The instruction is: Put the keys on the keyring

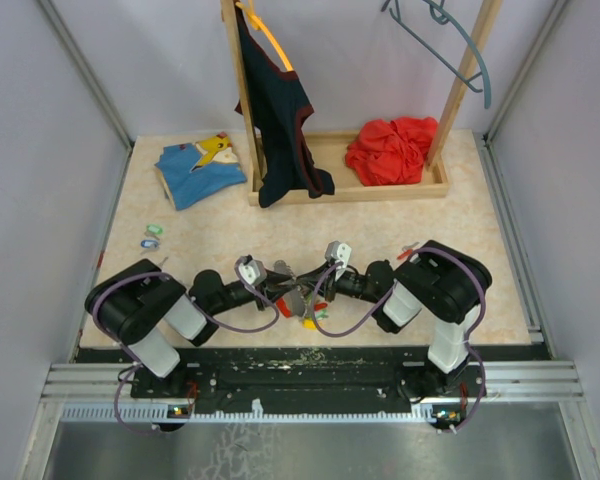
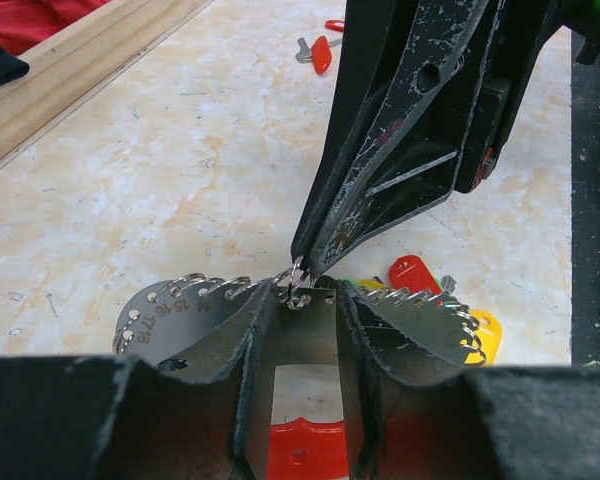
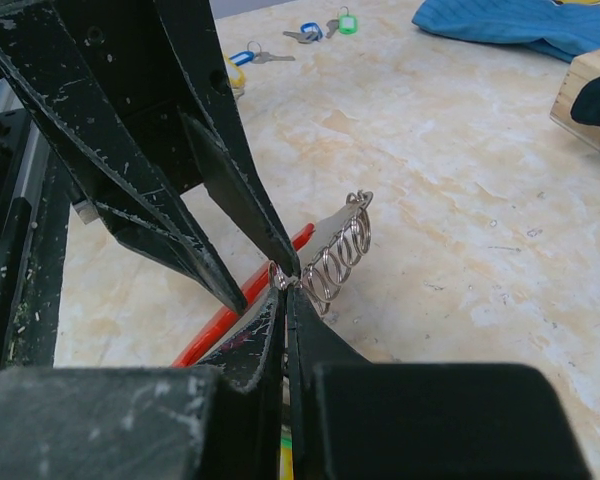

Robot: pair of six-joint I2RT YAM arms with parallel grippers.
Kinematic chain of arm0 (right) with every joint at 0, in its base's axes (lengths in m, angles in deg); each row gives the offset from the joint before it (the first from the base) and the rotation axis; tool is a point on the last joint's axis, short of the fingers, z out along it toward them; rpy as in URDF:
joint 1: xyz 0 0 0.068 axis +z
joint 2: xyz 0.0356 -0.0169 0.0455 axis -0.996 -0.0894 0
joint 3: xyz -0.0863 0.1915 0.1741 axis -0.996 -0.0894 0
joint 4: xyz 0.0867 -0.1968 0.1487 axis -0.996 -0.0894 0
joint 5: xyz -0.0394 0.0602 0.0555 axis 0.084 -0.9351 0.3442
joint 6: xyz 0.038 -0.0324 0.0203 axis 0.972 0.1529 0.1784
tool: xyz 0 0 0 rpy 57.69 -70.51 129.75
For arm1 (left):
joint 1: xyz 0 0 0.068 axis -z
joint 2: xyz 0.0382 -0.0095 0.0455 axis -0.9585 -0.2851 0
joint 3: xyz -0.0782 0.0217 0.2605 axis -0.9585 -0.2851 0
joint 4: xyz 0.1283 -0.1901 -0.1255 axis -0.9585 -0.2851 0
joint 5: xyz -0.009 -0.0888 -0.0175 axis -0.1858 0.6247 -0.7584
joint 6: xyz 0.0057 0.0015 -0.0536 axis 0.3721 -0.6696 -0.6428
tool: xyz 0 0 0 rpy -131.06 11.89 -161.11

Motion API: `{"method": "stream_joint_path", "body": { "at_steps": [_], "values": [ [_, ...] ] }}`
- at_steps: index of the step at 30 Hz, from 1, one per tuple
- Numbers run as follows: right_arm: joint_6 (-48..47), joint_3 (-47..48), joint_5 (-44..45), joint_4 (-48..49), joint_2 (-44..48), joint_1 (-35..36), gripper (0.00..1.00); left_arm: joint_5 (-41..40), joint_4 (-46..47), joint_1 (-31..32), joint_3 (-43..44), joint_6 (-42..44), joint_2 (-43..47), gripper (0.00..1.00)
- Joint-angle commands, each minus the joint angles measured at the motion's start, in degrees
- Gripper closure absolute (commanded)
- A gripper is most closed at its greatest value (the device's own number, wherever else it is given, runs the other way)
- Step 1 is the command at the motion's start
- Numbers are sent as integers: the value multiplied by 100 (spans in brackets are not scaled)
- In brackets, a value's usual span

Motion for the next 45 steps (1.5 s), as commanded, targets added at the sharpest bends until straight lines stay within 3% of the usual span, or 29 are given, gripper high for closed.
{"method": "stream_joint_path", "body": {
  "at_steps": [1,6,17,22,25,30,34,40,45],
  "values": [
    [91,12,-152,960,39,63,100,126,1442,-37,75,-66,-167,66],
    [78,0,-164,966,75,59,100,112,1480,-58,52,-70,-235,70],
    [89,14,-287,965,52,58,100,215,1349,-118,96,-75,-96,98],
    [96,17,-323,947,26,63,100,321,1255,-120,86,-29,78,100],
    [28,5,-269,748,126,57,98,320,682,-120,132,104,403,100],
    [-352,85,-241,-481,673,53,85,230,-1414,-120,418,645,1239,100],
    [-907,125,-214,-1700,1304,34,78,95,-2512,-120,582,1025,1669,100],
    [-1869,343,-95,-3710,1957,-53,69,50,-3474,-103,859,1414,1788,100],
    [-2348,415,-11,-4324,2144,-141,69,77,-3998,-68,1128,1587,1671,100]
  ]
}}
